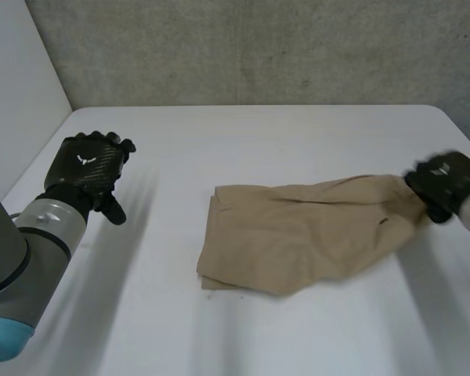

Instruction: Fold the shorts.

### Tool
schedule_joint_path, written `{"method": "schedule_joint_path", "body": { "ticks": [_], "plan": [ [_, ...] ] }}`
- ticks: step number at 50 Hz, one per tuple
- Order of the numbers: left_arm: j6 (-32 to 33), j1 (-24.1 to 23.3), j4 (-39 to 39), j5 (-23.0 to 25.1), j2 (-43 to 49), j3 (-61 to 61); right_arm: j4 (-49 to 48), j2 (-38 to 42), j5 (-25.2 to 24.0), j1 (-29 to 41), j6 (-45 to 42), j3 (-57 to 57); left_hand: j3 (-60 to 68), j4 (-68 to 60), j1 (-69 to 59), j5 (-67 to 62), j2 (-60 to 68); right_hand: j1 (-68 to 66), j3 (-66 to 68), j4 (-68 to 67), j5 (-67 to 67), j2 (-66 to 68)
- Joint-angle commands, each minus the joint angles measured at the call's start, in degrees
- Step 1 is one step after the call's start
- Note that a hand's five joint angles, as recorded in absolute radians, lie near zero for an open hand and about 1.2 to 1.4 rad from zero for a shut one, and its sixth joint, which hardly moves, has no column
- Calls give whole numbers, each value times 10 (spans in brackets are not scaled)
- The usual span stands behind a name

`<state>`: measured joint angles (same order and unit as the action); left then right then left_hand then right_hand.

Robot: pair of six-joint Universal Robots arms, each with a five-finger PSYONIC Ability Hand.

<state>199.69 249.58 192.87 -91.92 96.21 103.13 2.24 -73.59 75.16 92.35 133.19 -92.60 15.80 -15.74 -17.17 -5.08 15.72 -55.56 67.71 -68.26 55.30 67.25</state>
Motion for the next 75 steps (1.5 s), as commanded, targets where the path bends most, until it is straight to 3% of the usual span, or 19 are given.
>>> {"method": "schedule_joint_path", "body": {
  "ticks": [1, 5, 10, 11, 12, 13, 16, 17, 19, 26, 28, 31, 40, 47, 53, 60, 67, 71, 75],
  "plan": [
    [0, -3, 1, 0, 2, 4, -8, -2, -4, 181, -7, 71, -15, 15, 29, 8, -15, -244, 123, -117, 147, 127],
    [-1, -8, 2, -1, 1, 2, -26, 68, -26, 325, -23, 99, -26, 25, 39, 18, -25, -244, 123, -117, 147, 127],
    [-1, -8, 4, -2, 0, -5, -29, 131, -84, 391, -37, 99, -27, 27, 41, 20, -26, -244, 123, -117, 147, 127],
    [-1, -8, 5, -2, 0, -6, -26, 142, -94, 392, -39, 99, -27, 27, 41, 20, -26, -178, 57, -51, 81, 61],
    [-1, -9, 5, -2, 0, -7, -25, 157, -105, 397, -41, 100, -29, 28, 43, 22, -28, 35, -157, 162, -133, -152],
    [-1, -9, 6, -1, 1, -7, -25, 162, -110, 397, -37, 100, -29, 28, 43, 22, -28, 161, -282, 288, -258, -278],
    [-2, -11, 7, -1, 1, -12, -29, 148, -120, 397, -19, 101, -32, 32, 46, 25, -31, 435, -557, 562, -533, -552],
    [-3, -13, 8, -1, 1, -18, -29, 139, -120, 396, -9, 102, -32, 32, 46, 25, -31, 456, -577, 583, -553, -573],
    [-9, -15, 8, -1, 1, -24, -32, 121, -121, 391, 21, 104, -32, 32, 46, 25, -31, 456, -577, 583, -553, -573],
    [-59, -35, 9, 0, 24, -76, -72, 36, -105, 289, 315, 101, -27, 27, 41, 20, -26, 456, -577, 583, -553, -573],
    [-72, -59, 8, -1, 50, -100, -72, 14, -94, 254, 404, 101, -24, 23, 38, 17, -23, 456, -577, 583, -553, -573],
    [-84, -93, 6, -4, 81, -126, -66, 13, -80, 224, 463, 99, -24, 23, 38, 17, -23, 456, -577, 583, -553, -573],
    [-154, -208, -21, -41, 206, -180, 4, 99, -21, 216, 379, 115, -15, 15, 29, 8, -15, 456, -577, 583, -553, -573],
    [-169, -226, -68, -133, 287, -190, 18, 191, 15, 220, 315, 130, -24, 23, 38, 17, -23, 456, -577, 583, -553, -573],
    [-165, -220, -96, -143, 306, -188, 19, 211, 49, 220, 276, 133, -24, 23, 38, 17, -23, 456, -577, 583, -553, -573],
    [-166, -216, -101, -143, 276, -192, 18, 171, 46, 220, 260, 133, -26, 25, 39, 18, -25, 456, -577, 583, -553, -573],
    [-165, -218, -98, -139, 132, -212, -15, 74, 61, 219, 310, 132, -31, 30, 44, 23, -30, 456, -577, 583, -553, -573],
    [-164, -200, -102, -132, 69, -229, -49, 4, 112, 213, 362, 132, -29, 28, 43, 22, -28, 456, -577, 583, -553, -573],
    [-164, -132, -138, -129, 20, -252, -55, -76, 183, 211, 372, 135, -22, 22, 36, 15, -21, 456, -577, 583, -553, -573]
  ]
}}
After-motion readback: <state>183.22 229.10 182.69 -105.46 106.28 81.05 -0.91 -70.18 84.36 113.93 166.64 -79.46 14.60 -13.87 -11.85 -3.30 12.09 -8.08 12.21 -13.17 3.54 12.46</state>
